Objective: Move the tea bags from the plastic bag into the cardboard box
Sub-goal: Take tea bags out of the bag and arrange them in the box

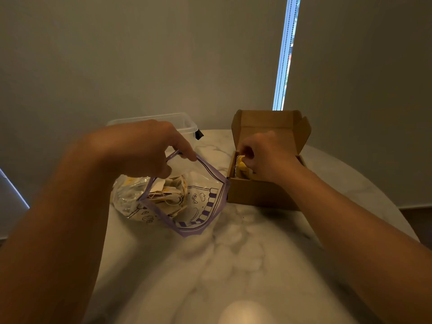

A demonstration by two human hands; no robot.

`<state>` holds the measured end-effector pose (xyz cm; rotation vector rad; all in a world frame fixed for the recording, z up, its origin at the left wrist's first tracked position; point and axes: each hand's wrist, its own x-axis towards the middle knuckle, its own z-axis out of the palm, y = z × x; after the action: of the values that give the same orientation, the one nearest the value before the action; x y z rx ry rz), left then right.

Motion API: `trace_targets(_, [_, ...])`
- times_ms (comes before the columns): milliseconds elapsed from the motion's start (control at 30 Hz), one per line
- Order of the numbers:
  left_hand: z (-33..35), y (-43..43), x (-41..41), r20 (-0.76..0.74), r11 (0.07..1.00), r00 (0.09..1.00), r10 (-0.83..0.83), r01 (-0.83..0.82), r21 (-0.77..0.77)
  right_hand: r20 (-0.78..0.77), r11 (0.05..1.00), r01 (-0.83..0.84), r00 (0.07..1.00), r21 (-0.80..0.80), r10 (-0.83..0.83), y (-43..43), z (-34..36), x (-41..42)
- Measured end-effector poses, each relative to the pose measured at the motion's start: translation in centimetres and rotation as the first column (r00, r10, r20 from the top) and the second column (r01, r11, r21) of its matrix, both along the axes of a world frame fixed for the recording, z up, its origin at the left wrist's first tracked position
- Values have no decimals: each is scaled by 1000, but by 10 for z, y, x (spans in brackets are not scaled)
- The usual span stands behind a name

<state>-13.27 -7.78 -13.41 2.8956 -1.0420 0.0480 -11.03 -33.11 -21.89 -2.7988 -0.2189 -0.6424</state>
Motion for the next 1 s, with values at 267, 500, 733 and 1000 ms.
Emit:
trace_targets(267, [-15,11,4,-94,973,992,-85,62,-224,144,928,-169,981,333,127,19,16,-63])
trace_targets(500, [-41,20,8,-40,869,984,-172,133,-477,2,766,-345,912,543,410,36,17,-87])
trace_targets(733, [-46,22,13,-49,842,987,-153,104,-530,-28,758,-427,863,493,505,67,8,-97])
trace_targets(1000, [-48,22,14,-32,858,989,-147,112,-502,-137,914,-373,909,159,395,117,-2,-71])
